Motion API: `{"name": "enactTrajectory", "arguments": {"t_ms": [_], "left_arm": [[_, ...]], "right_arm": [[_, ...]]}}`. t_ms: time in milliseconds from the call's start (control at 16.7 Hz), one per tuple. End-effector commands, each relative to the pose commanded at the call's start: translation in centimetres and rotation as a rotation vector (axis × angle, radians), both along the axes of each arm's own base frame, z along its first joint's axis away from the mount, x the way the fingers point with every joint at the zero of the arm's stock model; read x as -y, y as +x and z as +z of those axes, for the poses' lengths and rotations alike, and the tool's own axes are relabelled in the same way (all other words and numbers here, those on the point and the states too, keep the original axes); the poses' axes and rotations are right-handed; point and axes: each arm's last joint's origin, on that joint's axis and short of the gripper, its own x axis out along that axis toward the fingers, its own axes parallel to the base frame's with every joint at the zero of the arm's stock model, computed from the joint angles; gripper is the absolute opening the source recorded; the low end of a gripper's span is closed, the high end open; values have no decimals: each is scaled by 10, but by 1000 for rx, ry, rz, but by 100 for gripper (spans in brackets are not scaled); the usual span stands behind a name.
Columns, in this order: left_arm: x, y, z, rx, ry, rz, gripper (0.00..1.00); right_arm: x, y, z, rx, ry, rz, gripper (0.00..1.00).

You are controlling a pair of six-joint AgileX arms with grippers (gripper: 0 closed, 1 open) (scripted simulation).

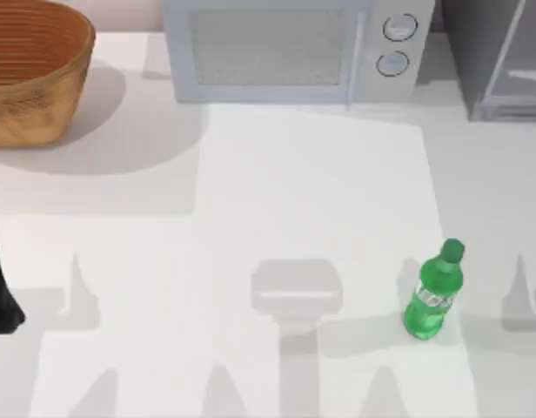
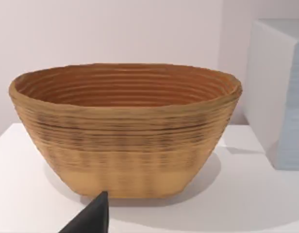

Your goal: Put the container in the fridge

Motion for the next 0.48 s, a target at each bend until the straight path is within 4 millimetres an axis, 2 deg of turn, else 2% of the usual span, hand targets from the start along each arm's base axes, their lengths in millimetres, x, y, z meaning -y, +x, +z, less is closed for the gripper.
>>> {"name": "enactTrajectory", "arguments": {"t_ms": [240,480], "left_arm": [[0,0,0,0,0,0,100],[0,0,0,0,0,0,100]], "right_arm": [[-1,2,0,-2,-7,26,100],[-9,13,-4,-22,-45,167,100]]}}
